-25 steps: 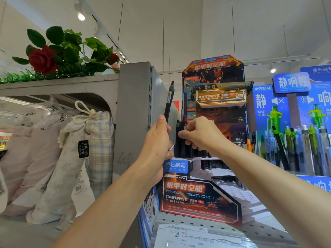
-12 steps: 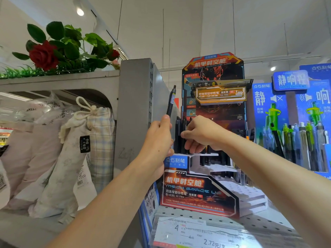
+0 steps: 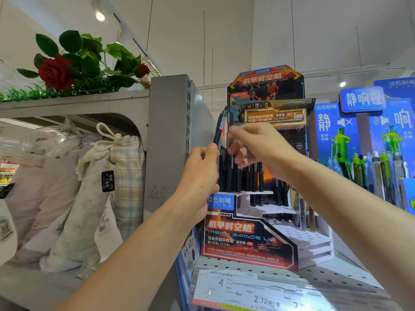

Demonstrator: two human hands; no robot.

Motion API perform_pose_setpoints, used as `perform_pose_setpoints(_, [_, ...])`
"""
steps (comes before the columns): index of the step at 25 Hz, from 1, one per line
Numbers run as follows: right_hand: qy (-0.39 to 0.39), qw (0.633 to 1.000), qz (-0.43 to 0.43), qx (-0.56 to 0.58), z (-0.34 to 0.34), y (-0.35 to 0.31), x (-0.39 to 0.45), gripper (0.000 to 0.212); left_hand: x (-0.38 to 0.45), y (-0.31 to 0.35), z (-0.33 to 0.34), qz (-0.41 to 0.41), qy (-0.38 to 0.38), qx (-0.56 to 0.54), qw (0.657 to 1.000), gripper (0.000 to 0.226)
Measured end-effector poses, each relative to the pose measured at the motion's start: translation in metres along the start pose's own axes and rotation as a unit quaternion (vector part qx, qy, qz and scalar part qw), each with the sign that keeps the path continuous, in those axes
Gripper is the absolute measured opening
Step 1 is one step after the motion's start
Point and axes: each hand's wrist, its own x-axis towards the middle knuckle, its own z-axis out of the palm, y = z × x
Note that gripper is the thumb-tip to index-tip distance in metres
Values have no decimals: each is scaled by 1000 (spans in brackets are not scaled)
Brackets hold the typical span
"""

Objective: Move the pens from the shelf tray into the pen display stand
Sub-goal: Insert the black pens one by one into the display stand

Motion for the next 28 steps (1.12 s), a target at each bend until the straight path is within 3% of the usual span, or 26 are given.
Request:
perform_pose_setpoints(2, [-17,995,-7,95,-3,-9,-1,33,1,0,2,11,-9,22,1000,29])
perform_pose_setpoints(6, [-24,995,-19,93,-7,-14,1,24,0,-2,6,32,-25,53,998,27])
perform_pose_setpoints(10, [40,994,-21,99,-19,-10,6,12,-8,-6,2,32,-33,57,997,23])
perform_pose_setpoints(14, [81,993,-9,81,-24,4,10,18,-26,-16,-4,15,-92,87,992,23])
perform_pose_setpoints(20, [82,996,0,40,-11,22,8,22,-55,-50,-2,-37,-174,91,980,17])
perform_pose_setpoints(28, [80,997,15,-12,-2,23,9,34,-68,-70,-2,-27,-183,113,976,14])
